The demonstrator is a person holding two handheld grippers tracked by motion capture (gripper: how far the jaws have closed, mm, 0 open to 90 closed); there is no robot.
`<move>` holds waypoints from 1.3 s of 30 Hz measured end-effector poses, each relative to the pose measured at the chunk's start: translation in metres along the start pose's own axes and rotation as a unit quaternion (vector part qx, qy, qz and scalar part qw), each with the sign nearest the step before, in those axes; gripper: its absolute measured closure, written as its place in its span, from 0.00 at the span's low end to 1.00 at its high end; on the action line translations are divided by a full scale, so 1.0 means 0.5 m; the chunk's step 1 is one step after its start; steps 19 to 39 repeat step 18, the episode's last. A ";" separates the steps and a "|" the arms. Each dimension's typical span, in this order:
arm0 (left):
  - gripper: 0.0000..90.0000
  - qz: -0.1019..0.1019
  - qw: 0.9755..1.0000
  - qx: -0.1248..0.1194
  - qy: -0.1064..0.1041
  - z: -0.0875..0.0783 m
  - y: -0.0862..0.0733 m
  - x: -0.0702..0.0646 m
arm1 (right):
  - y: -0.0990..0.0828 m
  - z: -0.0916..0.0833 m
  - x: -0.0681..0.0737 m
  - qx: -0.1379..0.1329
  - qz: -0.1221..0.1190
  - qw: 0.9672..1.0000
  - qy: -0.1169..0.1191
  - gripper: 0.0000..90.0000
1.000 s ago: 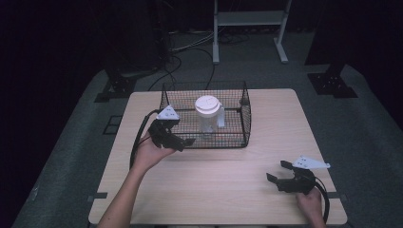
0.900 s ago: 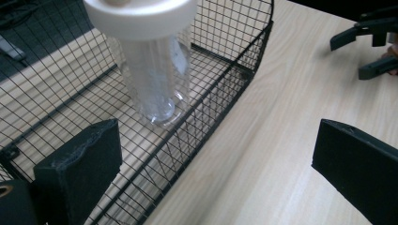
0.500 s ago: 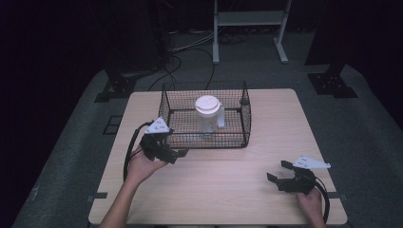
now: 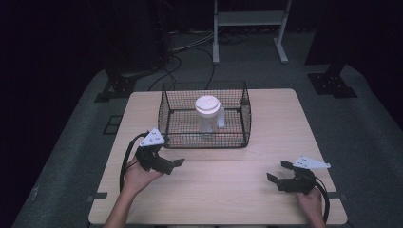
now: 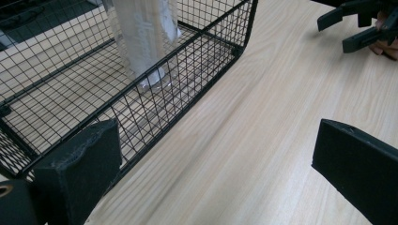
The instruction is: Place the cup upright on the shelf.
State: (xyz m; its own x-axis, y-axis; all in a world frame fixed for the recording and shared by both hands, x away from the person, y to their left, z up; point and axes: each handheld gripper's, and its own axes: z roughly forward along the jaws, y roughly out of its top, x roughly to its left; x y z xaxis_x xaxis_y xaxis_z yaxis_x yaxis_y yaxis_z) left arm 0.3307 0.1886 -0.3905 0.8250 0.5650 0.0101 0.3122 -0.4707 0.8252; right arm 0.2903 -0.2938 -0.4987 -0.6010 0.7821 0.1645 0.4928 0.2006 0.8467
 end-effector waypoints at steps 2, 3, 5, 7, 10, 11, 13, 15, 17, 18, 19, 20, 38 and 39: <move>0.01 -0.002 1.000 -0.007 -0.001 -0.002 -0.007 -0.005 | 0.000 0.000 0.000 0.001 0.000 1.000 0.000 0.14; 0.01 -0.001 1.000 -0.008 0.000 -0.004 -0.011 -0.007 | 0.000 0.000 0.000 0.001 0.000 1.000 0.000 0.14; 0.01 -0.001 1.000 -0.009 0.003 -0.006 -0.020 -0.010 | 0.000 0.000 0.001 0.001 -0.001 1.000 0.000 0.14; 0.01 -0.006 1.000 -0.009 0.004 -0.008 -0.031 -0.011 | 0.000 0.000 0.001 0.001 -0.002 1.000 0.000 0.14; 0.01 -0.010 1.000 -0.014 0.012 -0.012 -0.049 -0.013 | 0.000 0.000 0.001 0.001 -0.002 1.000 -0.001 0.14; 0.01 -0.013 1.000 -0.017 0.012 -0.014 -0.055 -0.014 | 0.000 0.000 0.001 0.001 -0.002 1.000 -0.001 0.14; 0.01 -0.015 0.999 -0.024 0.017 -0.019 -0.069 -0.017 | 0.000 0.000 0.001 0.001 -0.002 1.000 -0.001 0.14; 0.01 -0.018 0.999 -0.032 0.021 -0.024 -0.089 -0.021 | 0.000 0.000 0.001 0.001 -0.003 1.000 -0.001 0.14; 0.01 -0.016 0.998 -0.036 0.039 -0.031 -0.114 -0.029 | 0.000 0.000 0.002 0.001 -0.003 1.000 -0.001 0.14; 0.01 -0.019 0.998 -0.041 0.049 -0.037 -0.131 -0.032 | 0.000 0.000 0.002 0.000 -0.004 1.000 -0.001 0.14; 0.01 -0.019 0.998 -0.041 0.049 -0.037 -0.131 -0.032 | 0.000 0.000 0.002 0.000 -0.004 1.000 -0.001 0.14; 0.01 -0.019 0.998 -0.041 0.049 -0.037 -0.131 -0.032 | 0.000 0.000 0.002 0.000 -0.004 1.000 -0.001 0.14; 0.01 -0.019 0.998 -0.041 0.049 -0.037 -0.131 -0.032 | 0.000 0.000 0.002 0.000 -0.004 1.000 -0.001 0.14; 0.01 -0.019 0.998 -0.041 0.049 -0.037 -0.131 -0.032 | 0.000 0.000 0.002 0.000 -0.004 1.000 -0.001 0.14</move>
